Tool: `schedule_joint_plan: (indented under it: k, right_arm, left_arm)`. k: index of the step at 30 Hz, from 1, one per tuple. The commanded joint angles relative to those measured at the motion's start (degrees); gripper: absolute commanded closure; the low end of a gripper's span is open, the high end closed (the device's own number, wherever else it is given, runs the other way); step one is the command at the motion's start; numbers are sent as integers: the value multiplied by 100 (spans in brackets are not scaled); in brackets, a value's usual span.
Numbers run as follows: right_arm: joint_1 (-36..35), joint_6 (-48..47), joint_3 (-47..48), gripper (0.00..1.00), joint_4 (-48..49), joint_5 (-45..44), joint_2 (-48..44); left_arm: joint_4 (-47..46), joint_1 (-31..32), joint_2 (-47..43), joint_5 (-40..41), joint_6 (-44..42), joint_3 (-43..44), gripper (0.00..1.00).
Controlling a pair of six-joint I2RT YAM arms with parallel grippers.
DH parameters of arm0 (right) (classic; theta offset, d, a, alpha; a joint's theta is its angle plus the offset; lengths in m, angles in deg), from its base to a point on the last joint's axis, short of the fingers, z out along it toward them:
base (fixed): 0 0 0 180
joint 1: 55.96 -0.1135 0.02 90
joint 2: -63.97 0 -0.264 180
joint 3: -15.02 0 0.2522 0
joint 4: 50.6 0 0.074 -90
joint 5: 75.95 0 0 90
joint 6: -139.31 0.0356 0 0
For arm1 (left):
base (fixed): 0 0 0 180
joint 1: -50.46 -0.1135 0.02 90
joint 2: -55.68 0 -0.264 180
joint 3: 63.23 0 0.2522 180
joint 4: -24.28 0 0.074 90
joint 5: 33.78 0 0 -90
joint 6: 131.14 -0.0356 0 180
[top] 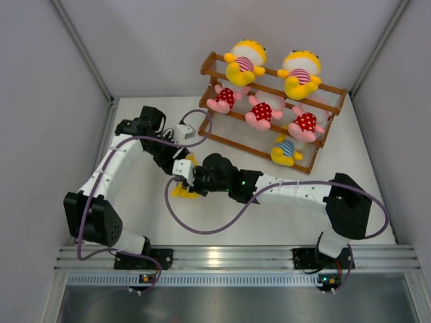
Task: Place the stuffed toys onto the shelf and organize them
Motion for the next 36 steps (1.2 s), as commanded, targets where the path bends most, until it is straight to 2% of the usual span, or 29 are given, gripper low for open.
schedule_joint_plan:
  k: [1, 2, 3, 5, 6, 9, 10, 11, 12, 13, 15, 16, 19, 21, 28, 31, 33, 36]
  right_arm:
    - [151, 148, -125, 100, -660, -504, -174]
    - [178, 210, -369, 100, -590, -636, -245]
    - [247, 332, -537, 100, -137, -838, -419]
    - [353, 491, -1150, 100, 480, -954, -631]
    - [467, 666, -1354, 100, 1240, -1224, -849]
    - [652, 808, -2145, 100, 2474, -1673, -1167]
    - [679, 782, -2504, 100, 3453, -1814, -1203]
    - [687, 738, -2673, 100, 3941, -2085, -1212]
    - [722, 642, -2822, 100, 4407, -2218, -1151]
    - [749, 572, -3076, 100, 5438, -2298, -1090]
    - [872, 474, -3254, 100, 6428, -2448, -765]
    - [924, 474, -3368, 100, 7251, -2465, -625]
    - [1267, 615, -3361, 100, 8398, -2369, -80]
    - [1469, 589, -3238, 100, 8429, -2168, 185]
    - [1917, 141, -2578, 100, 7515, -1412, 519]
    - [2120, -245, -2517, 100, 7217, -1122, 476]
    - [2129, -483, -2429, 100, 6674, -1016, 230]
    - [2164, -589, -2332, 100, 6600, -717, 133]
  left_arm:
    - [53, -58, 184, 697, 522, 444, 25]
    - [53, -67, 227, 777, 602, 558, 18]
    - [53, -102, 289, 856, 742, 620, 16]
    - [44, -189, 316, 1032, 831, 760, 15]
    - [36, -225, 324, 1085, 857, 796, 15]
    - [44, -391, 307, 1182, 866, 849, 14]
    - [44, -462, 272, 1200, 857, 831, 14]
    - [44, -488, 263, 1235, 849, 823, 14]
    - [44, -515, 254, 1261, 840, 779, 14]
    - [44, -541, 228, 1261, 822, 761, 14]
    - [44, -559, 210, 1288, 796, 708, 14]
    - [44, -568, 219, 1288, 787, 691, 14]
    - [44, -585, 210, 1297, 778, 673, 14]
    - [44, -603, 219, 1323, 743, 673, 14]
    - [44, -647, 281, 1341, 620, 673, 14]
    - [44, -664, 325, 1332, 611, 682, 14]
    - [44, -673, 351, 1332, 594, 691, 14]
    - [36, -682, 439, 1297, 585, 734, 14]
